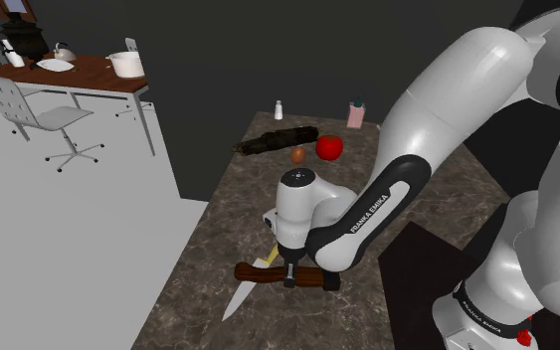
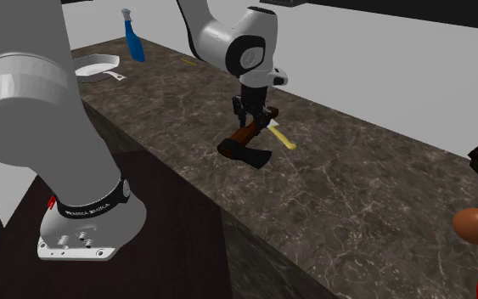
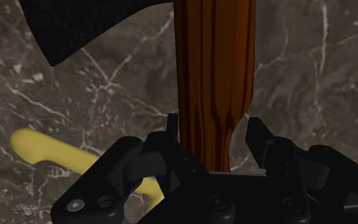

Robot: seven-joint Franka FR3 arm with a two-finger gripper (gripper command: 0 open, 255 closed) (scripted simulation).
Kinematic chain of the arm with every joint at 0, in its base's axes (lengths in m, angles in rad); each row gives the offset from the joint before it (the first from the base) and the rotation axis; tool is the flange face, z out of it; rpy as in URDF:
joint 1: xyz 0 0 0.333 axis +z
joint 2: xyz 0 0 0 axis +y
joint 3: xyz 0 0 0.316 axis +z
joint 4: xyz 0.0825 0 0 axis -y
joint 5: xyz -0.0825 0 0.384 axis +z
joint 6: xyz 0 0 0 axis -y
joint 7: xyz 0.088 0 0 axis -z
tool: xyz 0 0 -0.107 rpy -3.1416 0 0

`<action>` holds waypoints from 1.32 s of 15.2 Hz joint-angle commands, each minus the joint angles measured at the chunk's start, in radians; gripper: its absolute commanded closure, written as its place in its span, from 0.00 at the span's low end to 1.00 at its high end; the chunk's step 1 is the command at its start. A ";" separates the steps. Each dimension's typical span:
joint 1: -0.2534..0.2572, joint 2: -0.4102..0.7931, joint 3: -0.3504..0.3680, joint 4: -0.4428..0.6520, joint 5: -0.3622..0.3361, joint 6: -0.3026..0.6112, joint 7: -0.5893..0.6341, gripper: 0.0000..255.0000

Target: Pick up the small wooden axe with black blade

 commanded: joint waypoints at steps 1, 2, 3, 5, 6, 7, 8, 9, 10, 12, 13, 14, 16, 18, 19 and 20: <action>0.000 0.001 0.000 -0.001 0.000 0.000 0.000 1.00; 0.000 0.000 0.000 -0.001 0.000 0.000 0.000 1.00; 0.000 0.000 0.000 -0.001 0.000 0.000 0.000 1.00; -0.001 0.000 0.000 -0.001 0.000 0.000 0.000 1.00; 0.000 0.002 -0.001 -0.001 0.000 0.002 0.001 1.00; -0.002 -0.013 0.003 -0.003 0.005 -0.011 -0.003 1.00; -0.004 -0.027 0.005 -0.004 0.011 -0.024 -0.007 1.00; -0.006 -0.042 0.008 -0.004 0.017 -0.038 -0.010 1.00; -0.007 -0.057 0.011 -0.005 0.022 -0.052 -0.014 1.00; -0.010 -0.085 0.015 -0.005 0.033 -0.080 -0.020 1.00; -0.011 -0.099 0.016 -0.005 0.038 -0.094 -0.024 1.00; -0.012 -0.113 0.018 -0.004 0.043 -0.108 -0.027 1.00; -0.013 -0.141 0.020 -0.003 0.052 -0.136 -0.033 1.00; -0.013 -0.167 0.022 0.000 0.061 -0.165 -0.038 1.00; -0.014 -0.180 0.022 0.002 0.065 -0.180 -0.040 1.00; -0.014 -0.193 0.023 0.004 0.069 -0.194 -0.043 1.00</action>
